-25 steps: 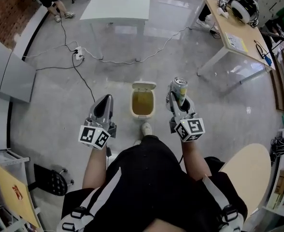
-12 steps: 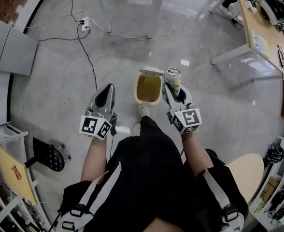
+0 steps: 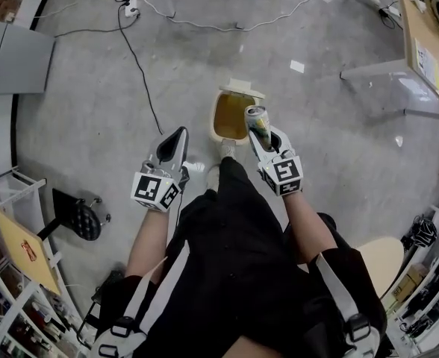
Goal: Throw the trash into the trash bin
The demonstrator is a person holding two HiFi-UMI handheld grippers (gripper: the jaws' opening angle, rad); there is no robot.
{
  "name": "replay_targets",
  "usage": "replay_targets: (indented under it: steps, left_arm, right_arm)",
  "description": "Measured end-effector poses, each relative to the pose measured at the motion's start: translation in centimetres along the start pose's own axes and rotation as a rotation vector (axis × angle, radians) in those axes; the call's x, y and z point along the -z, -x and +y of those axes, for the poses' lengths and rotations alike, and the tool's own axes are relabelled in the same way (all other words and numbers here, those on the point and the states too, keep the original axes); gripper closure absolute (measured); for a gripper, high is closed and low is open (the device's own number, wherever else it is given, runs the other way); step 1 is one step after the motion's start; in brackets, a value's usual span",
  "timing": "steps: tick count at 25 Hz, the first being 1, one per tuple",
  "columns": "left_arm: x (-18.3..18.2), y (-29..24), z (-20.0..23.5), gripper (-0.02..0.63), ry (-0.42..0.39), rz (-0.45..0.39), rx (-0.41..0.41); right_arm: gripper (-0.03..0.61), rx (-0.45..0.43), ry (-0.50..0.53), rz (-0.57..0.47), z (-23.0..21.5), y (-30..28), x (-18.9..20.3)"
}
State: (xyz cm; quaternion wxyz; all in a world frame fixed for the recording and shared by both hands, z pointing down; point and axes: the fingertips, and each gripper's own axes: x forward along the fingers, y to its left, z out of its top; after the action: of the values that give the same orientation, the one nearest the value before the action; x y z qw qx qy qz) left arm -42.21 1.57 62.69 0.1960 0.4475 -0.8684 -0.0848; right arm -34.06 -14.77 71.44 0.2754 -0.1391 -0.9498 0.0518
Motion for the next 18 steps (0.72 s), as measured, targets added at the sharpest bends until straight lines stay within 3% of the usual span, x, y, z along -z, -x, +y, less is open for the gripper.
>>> replay_targets:
  steps: [6, 12, 18]
  left_arm:
    - [0.6, -1.7, 0.3, 0.611, -0.005, 0.017, -0.020]
    - [2.6, -2.8, -0.6, 0.611, -0.049, 0.107, 0.018]
    - [3.7, -1.0, -1.0, 0.611, -0.010, 0.132, -0.012]
  right_arm:
    - [0.482, -0.060, -0.047, 0.153, 0.1, -4.0, 5.4]
    - [0.482, -0.101, -0.124, 0.319, 0.4, -8.5, 10.7]
    - [0.480, -0.114, -0.152, 0.453, -0.2, -11.6, 15.6]
